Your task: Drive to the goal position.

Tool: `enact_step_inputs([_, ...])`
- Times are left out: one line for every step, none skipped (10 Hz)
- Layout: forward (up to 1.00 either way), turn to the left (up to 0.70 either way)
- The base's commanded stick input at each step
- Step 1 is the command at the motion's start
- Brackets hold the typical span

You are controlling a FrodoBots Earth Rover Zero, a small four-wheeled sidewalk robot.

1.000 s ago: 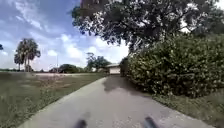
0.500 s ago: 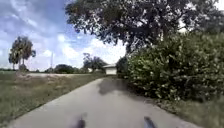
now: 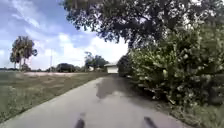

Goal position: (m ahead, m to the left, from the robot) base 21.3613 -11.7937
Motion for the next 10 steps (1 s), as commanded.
enact_step_inputs([0.69,0.34])
enact_step_inputs([0.69,0.34])
enact_step_inputs([0.69,0.03])
enact_step_inputs([0.69,0.03])
enact_step_inputs([0.69,0.03])
enact_step_inputs([0.69,0.03])
enact_step_inputs([0.69,0.03])
enact_step_inputs([0.69,0.03])
enact_step_inputs([0.69,0.03])
enact_step_inputs([0.69,0.2])
